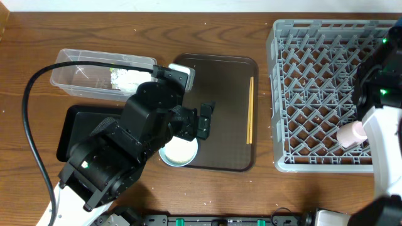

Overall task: Sort waste into correct bins and load items into the dishwasher rack
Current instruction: 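Carry the plate right and stand it upright in the dish rack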

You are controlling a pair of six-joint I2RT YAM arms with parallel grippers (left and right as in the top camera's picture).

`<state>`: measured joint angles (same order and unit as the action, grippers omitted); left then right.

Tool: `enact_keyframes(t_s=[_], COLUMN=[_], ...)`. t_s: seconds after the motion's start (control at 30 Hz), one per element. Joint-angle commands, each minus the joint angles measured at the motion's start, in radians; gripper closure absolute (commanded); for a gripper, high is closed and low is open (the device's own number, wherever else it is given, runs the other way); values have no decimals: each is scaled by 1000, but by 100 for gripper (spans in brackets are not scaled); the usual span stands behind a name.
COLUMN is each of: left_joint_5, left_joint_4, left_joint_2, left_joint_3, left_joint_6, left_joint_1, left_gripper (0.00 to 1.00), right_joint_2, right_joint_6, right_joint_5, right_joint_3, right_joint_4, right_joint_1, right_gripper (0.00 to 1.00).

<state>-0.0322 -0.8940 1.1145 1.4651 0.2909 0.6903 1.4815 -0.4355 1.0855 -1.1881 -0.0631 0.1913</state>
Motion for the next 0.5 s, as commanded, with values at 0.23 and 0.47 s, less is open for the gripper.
enact_keyframes(t_s=[0.23,0.47], left_joint_5=[-1,-1], left_joint_4=[-32,-41], left_joint_2=[-8,4], left_joint_3=[12,12], left_joint_6=[-3,-3], left_joint_1=[2,2], left_gripper=[2,2], right_joint_2=[204,326], right_joint_6=[-401,-504], right_joint_5=[-114,-112], right_joint_3=[-8,-8], right_joint_4=[-146,-172], right_joint_1=[30,13], right_gripper=[99,99])
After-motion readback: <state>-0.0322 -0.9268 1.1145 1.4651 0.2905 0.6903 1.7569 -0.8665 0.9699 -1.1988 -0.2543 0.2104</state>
